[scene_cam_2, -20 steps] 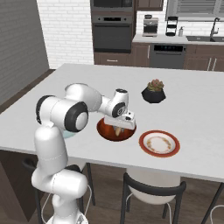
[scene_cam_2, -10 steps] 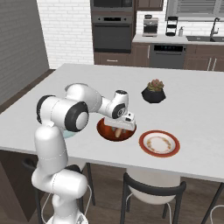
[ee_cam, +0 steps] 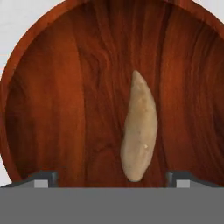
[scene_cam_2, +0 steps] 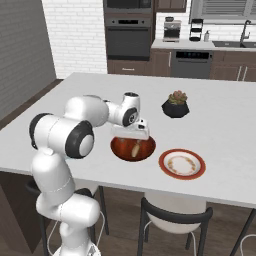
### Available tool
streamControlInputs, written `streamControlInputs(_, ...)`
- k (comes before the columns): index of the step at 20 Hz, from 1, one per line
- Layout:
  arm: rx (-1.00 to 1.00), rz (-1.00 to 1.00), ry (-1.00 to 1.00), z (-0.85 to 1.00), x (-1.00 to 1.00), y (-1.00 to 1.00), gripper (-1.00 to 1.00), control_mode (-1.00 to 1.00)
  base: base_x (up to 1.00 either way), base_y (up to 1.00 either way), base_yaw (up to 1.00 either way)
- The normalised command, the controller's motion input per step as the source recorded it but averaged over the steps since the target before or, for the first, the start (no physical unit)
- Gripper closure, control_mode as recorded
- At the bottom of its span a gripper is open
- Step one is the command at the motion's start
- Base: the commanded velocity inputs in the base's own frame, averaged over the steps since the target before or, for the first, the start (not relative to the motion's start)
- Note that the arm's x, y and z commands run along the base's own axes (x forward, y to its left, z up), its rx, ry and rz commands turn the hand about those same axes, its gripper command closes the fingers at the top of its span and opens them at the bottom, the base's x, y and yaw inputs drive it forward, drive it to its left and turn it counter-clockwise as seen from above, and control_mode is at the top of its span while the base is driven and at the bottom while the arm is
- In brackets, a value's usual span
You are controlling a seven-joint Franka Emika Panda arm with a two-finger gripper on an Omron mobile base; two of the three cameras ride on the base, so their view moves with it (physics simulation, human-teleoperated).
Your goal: Pick the chicken drumstick and sweet potato from their plates and place them in the bowl. Then put the bowl in the fridge.
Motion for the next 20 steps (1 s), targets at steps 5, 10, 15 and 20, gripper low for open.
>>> streamControlInputs(5, -0.01, 0.38, 0.0, 0.61, -0.26, 0.58, -1.0, -1.0, 0.0, 0.0, 0.0)
streamControlInputs(10, -0.05, 0.42, 0.01, 0.47, -0.26, 0.79, -1.0, -1.0, 0.0, 0.0, 0.0)
streamControlInputs(15, -0.04, 0.4, 0.01, 0.09, -0.11, 0.98, -1.0, -1.0, 0.0, 0.0, 0.0)
streamControlInputs(20, -0.07, 0.33, 0.0, 0.0, 0.0, 0.95, -1.0, -1.0, 0.0, 0.0, 0.0)
